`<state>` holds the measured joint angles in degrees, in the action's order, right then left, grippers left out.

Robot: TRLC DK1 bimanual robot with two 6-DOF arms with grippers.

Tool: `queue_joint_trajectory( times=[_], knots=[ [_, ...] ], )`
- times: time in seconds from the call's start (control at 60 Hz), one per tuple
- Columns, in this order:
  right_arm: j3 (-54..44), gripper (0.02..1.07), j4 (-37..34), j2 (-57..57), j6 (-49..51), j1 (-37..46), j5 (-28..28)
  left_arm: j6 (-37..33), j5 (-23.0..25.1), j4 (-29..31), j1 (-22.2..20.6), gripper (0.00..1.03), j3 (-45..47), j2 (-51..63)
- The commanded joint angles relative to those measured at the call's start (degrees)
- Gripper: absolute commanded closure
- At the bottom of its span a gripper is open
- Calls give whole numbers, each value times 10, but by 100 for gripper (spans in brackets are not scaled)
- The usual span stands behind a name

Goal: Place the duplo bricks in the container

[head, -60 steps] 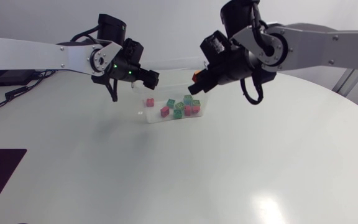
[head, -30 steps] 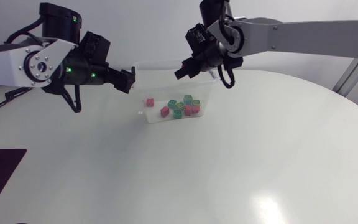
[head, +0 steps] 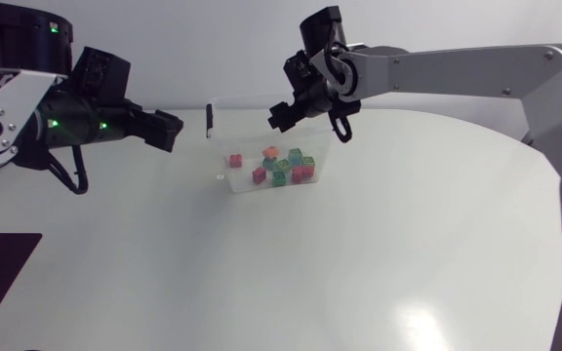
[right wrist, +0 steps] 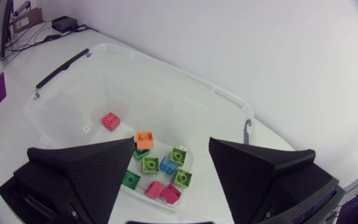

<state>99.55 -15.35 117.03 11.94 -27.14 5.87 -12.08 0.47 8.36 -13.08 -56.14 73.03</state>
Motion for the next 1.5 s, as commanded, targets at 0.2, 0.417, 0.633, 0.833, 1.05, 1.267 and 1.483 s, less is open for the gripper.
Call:
queue_joint_trajectory(
  times=[0.2, 0.417, 0.633, 0.833, 1.05, 1.267, 1.483],
  knots=[
    [-153, 7, 45, -185, -10, 38, 42, -7, -32, -2, 9, 4, 49, -76],
    [-285, 7, 76, -322, -4, 69, 72, -9, -49, -27, 27, 4, 86, -129],
    [-409, 7, 94, -458, -3, 102, 81, -15, -63, -51, 45, 4, 131, -190],
    [-496, 7, 95, -566, 1, 120, 92, -15, -63, -63, 68, 4, 168, -235],
    [-584, 7, 95, -678, 12, 155, 98, -15, -63, -77, 87, 4, 216, -306],
    [-640, 7, 89, -778, 34, 177, 97, -16, -64, -97, 90, 4, 255, -353],
    [-684, 7, 77, -864, 58, 186, 97, -15, -64, -108, 90, 4, 294, -412]
  ],
)
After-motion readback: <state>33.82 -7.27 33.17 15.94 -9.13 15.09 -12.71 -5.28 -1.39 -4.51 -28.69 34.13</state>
